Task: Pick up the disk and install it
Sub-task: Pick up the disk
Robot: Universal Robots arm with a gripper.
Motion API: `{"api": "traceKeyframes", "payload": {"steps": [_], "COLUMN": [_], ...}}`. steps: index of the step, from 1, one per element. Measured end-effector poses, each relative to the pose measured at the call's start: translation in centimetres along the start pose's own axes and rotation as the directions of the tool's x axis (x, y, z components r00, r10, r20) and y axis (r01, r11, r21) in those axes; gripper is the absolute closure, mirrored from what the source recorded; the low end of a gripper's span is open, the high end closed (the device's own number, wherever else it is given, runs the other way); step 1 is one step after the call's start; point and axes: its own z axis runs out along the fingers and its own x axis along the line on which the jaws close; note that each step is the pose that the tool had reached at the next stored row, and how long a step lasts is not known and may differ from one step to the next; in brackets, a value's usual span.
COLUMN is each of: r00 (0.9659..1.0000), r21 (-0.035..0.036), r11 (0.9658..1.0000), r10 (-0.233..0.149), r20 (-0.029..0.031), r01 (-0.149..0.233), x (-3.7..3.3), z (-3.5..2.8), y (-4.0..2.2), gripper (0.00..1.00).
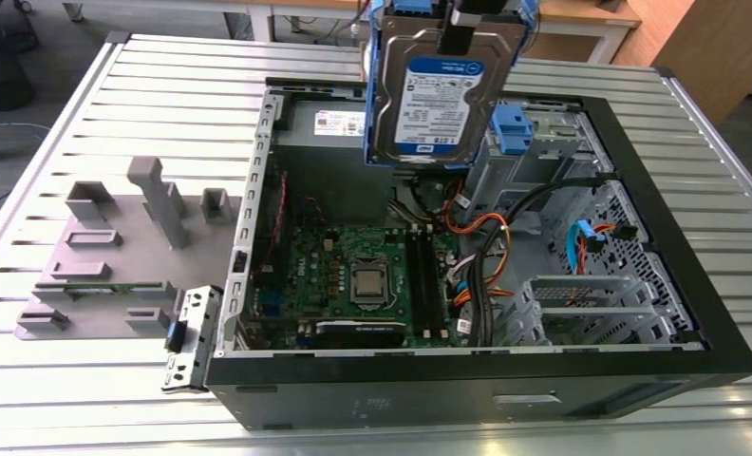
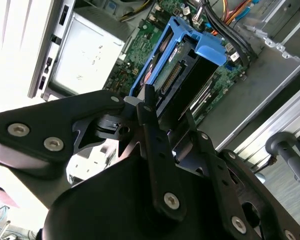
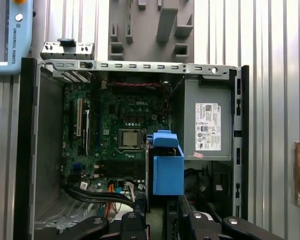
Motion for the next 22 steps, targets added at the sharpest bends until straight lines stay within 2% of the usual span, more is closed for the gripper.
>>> {"api": "traceKeyframes", "payload": {"steps": [11,18,22], "r00": [1.0000,1.0000,1.0000], "r21": [0.0000,0.0000,0.0000], "r11": [1.0000,1.0000,1.0000], "r10": [0.000,0.000,0.000], "r20": [-0.0001,-0.0001,-0.0002], "r01": [0.000,0.000,0.000], "x": [0.00,0.00,0.00], "z": [-0.08,-0.11,-0.12], "y": [-2.98,-4.23,-4.32], "gripper": [0.65,0.65,0.65]}}
